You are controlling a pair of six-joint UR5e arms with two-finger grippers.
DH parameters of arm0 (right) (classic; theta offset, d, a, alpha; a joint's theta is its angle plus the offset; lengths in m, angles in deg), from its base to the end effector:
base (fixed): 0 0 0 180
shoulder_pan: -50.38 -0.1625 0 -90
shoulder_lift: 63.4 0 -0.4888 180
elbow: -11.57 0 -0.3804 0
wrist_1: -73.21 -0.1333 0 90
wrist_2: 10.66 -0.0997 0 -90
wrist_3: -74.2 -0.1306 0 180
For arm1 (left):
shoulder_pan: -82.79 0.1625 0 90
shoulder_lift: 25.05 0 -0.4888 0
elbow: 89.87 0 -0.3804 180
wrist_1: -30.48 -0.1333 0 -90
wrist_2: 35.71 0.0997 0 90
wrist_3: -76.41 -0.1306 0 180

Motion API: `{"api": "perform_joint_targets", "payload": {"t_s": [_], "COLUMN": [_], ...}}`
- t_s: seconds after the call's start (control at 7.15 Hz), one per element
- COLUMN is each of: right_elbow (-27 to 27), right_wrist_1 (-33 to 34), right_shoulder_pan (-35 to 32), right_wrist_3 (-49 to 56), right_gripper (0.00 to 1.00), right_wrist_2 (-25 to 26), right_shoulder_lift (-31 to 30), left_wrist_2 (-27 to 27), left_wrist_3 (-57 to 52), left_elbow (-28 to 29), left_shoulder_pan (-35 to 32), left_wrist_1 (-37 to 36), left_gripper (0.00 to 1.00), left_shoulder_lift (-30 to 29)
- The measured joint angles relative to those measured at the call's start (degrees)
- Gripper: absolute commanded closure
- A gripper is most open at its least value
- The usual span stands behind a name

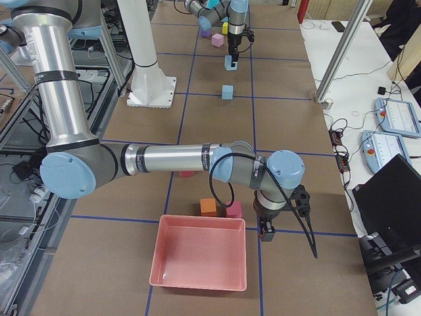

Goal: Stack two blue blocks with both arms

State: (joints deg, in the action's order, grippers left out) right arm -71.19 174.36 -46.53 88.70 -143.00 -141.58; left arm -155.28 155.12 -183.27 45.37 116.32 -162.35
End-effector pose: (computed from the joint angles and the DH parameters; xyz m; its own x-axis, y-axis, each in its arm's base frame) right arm 0.1133 -0.5577 0.7179 0.7314 -0.0868 0.6764 0.0657 0.9962 0.0568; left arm 0.5548 -0.5111 0.2054 0.5835 -0.2320 -0.7783 0.1324 0.9727 -0.1908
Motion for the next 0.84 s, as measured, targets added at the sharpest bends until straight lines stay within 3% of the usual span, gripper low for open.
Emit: {"api": "perform_joint_targets", "payload": {"t_s": [0.42,0.84], "right_elbow": [0.0,-0.3], "right_wrist_1": [-0.3,-0.3], "right_shoulder_pan": [0.2,0.2], "right_wrist_3": [-0.3,-0.4], "right_gripper": [0.0,0.0], "right_wrist_2": [-0.2,-0.3], "right_shoulder_lift": [0.1,0.1], "left_wrist_2": [2.9,7.7], "left_wrist_3": [-0.3,-0.5], "left_elbow": [6.5,8.7], "left_shoulder_pan": [1.6,4.8], "left_wrist_1": [5.4,6.3], "left_gripper": [0.38,0.38], "left_shoulder_lift": [-3.2,-4.6]}}
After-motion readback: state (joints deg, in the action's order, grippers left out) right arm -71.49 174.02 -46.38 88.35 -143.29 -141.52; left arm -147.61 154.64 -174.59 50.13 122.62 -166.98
